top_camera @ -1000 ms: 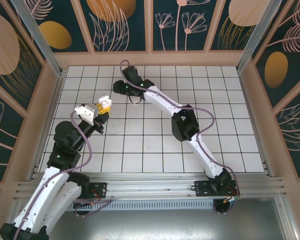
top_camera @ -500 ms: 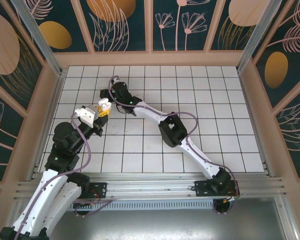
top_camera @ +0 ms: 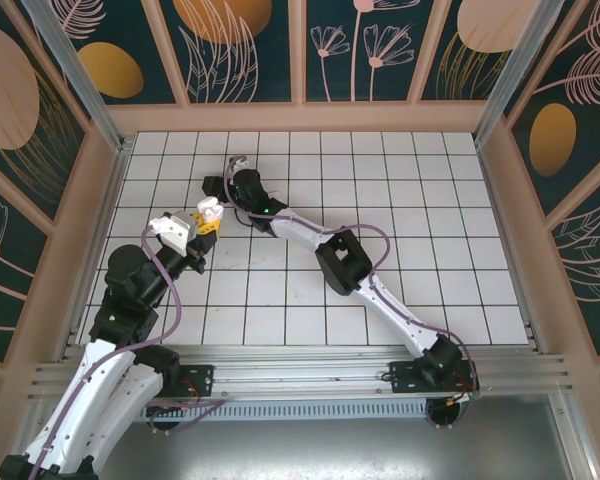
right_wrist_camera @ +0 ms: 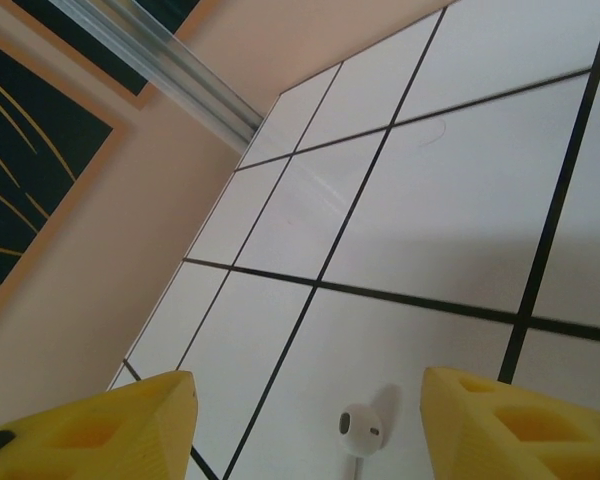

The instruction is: Insert the wireless bluetooth earbuds into the charging case

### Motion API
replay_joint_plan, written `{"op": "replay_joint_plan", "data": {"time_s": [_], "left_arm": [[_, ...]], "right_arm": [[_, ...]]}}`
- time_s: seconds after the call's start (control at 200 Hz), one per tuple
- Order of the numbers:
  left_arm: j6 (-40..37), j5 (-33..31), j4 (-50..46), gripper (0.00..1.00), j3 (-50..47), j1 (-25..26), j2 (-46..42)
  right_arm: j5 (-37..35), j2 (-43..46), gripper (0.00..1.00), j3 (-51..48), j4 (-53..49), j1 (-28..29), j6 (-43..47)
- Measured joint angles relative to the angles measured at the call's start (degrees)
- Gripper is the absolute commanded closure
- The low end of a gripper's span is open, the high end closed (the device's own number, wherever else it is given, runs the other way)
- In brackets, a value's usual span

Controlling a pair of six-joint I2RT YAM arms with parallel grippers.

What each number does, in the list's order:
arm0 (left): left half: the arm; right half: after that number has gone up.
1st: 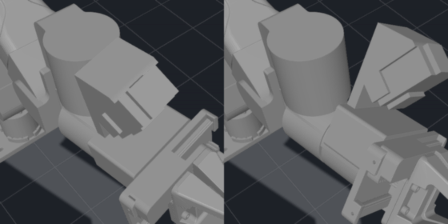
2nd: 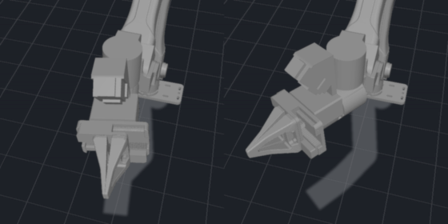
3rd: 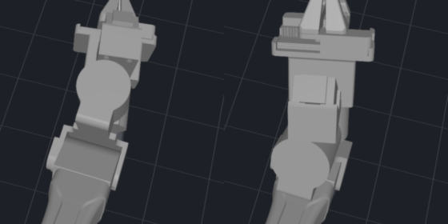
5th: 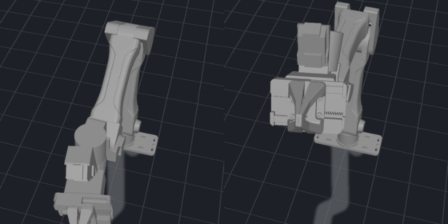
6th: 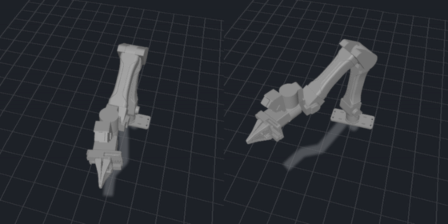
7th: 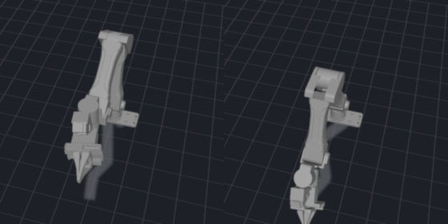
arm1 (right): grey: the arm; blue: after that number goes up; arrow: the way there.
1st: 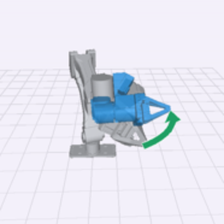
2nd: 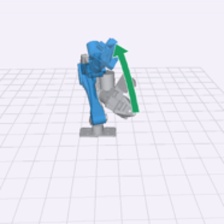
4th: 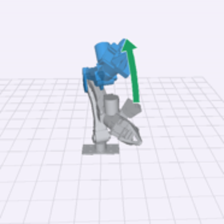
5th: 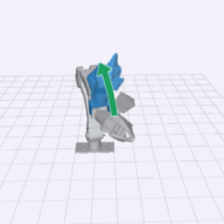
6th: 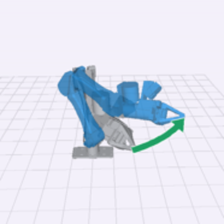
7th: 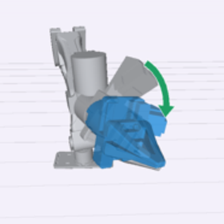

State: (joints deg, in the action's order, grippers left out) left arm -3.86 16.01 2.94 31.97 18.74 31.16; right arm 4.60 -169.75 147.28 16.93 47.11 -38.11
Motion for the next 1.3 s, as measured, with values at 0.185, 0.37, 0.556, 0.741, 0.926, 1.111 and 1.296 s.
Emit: {"op": "replay_joint_plan", "data": {"time_s": [0.185, 0.37, 0.556, 0.741, 0.926, 1.111, 1.296], "left_arm": [[0.2, 0.0, 0.0, 1.00, 0.0, 0.0, -0.1], [0.6, 0.0, 0.0, 1.00, 0.0, 0.0, -0.6], [0.9, 0.0, 0.0, 1.00, 0.0, 0.0, -0.9], [1.4, -0.1, -0.4, 1.00, 1.1, 0.0, 0.3], [3.1, -0.2, -0.6, 1.00, 3.8, 0.0, 2.7], [4.5, -2.0, -1.0, 1.00, 4.9, 0.0, 3.7], [6.4, -5.6, -1.9, 1.00, 8.2, 0.0, 8.2]], "right_arm": [[0.4, -0.9, 0.37, 0.5, 1.6, 0.3, -0.4], [-0.1, -1.1, 0.41, 0.9, 1.1, 0.8, -0.3], [-3.3, -1.4, 0.47, 2.2, -2.3, 2.2, 2.2], [-5.0, -1.4, 0.57, 3.2, -6.6, 3.7, 6.6], [-5.3, -1.4, 0.69, 3.7, -9.6, 4.4, 11.5], [-5.0, -0.8, 0.91, 3.5, -13.4, 4.5, 16.7], [-4.7, 3.0, 1.00, -0.3, -19.1, 4.8, 20.2]]}}
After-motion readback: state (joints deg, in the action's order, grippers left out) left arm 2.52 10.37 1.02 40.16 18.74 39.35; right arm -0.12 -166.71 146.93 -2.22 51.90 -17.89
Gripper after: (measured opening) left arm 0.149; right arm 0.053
